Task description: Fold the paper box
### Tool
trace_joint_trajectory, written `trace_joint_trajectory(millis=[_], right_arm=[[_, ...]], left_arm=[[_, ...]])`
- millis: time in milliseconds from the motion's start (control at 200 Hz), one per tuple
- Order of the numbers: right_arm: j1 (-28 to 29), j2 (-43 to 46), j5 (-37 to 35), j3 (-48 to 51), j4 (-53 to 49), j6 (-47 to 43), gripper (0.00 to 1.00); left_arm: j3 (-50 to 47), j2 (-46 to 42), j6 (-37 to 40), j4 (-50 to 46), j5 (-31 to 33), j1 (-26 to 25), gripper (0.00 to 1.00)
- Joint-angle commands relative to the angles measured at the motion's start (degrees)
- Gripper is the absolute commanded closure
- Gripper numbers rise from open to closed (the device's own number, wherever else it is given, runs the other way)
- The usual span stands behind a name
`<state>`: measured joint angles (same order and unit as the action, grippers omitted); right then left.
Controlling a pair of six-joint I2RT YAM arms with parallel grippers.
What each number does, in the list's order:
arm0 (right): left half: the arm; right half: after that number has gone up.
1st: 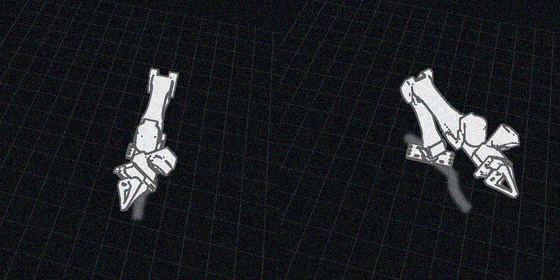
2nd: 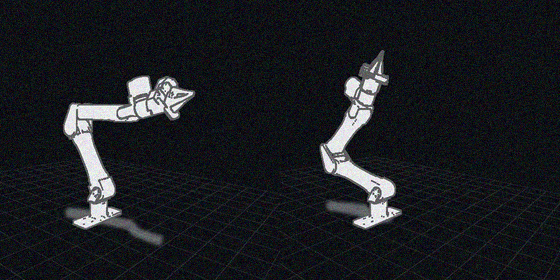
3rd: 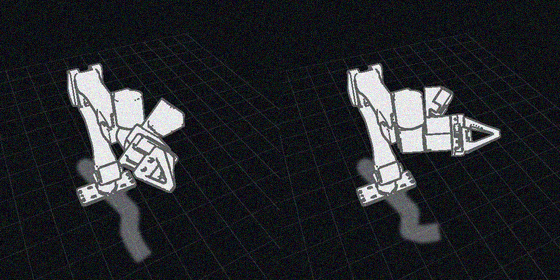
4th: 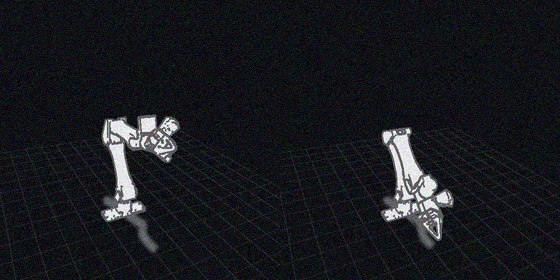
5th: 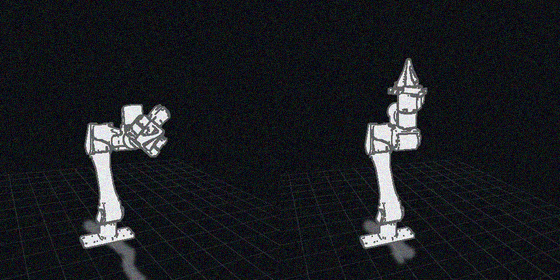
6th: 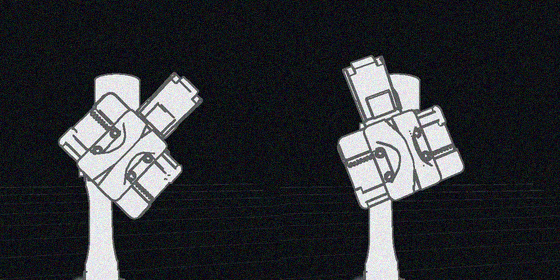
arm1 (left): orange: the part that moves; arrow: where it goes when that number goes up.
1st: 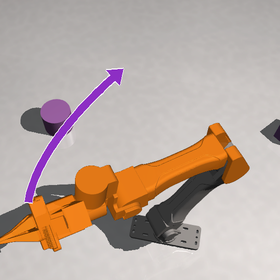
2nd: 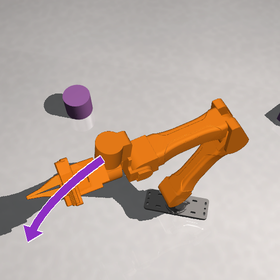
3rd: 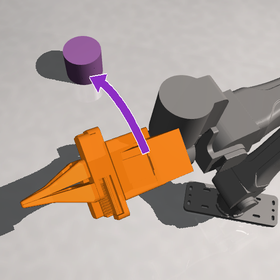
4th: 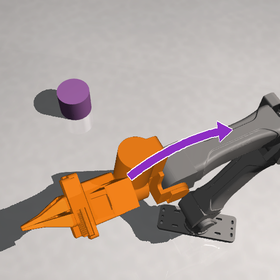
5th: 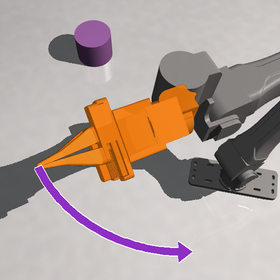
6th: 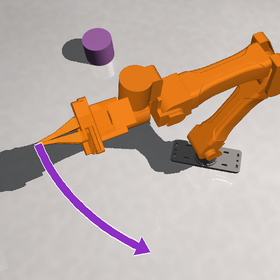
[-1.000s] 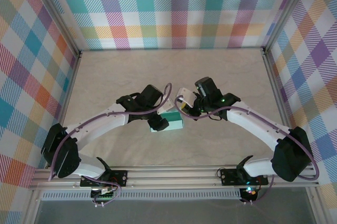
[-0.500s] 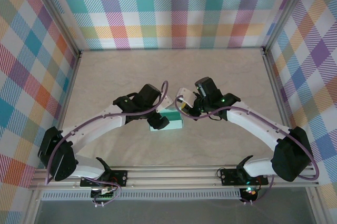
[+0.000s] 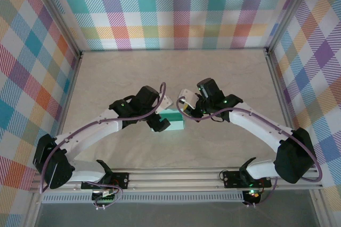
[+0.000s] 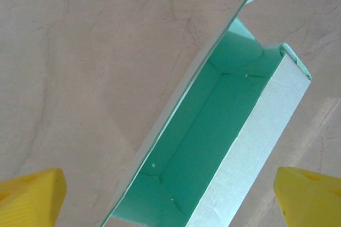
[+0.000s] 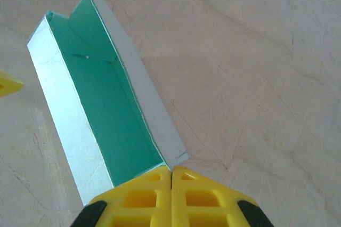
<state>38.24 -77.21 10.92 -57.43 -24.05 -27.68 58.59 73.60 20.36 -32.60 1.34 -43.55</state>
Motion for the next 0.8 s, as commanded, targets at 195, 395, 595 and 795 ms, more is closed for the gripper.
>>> trace_joint_trajectory(millis=[195, 395, 595, 795], right_arm=[[0.3, -2.2, -0.7, 0.0, 0.1, 0.0, 1.0], [0.3, -3.4, -1.7, -0.8, 0.6, -0.4, 1.0], [0.3, -5.8, -2.7, -2.8, -0.4, 0.5, 1.0], [0.2, -6.7, -4.1, -3.6, -0.5, 0.8, 1.0]], left_arm=[[-2.5, -8.3, -1.5, 3.1, 7.2, 0.1, 0.0], [-5.5, -12.9, -4.8, 5.0, 11.3, 0.2, 0.0], [-4.6, -11.4, -14.0, 2.9, 17.3, 0.6, 0.0], [1.7, -3.9, -22.5, -6.4, 17.2, 2.9, 0.18]])
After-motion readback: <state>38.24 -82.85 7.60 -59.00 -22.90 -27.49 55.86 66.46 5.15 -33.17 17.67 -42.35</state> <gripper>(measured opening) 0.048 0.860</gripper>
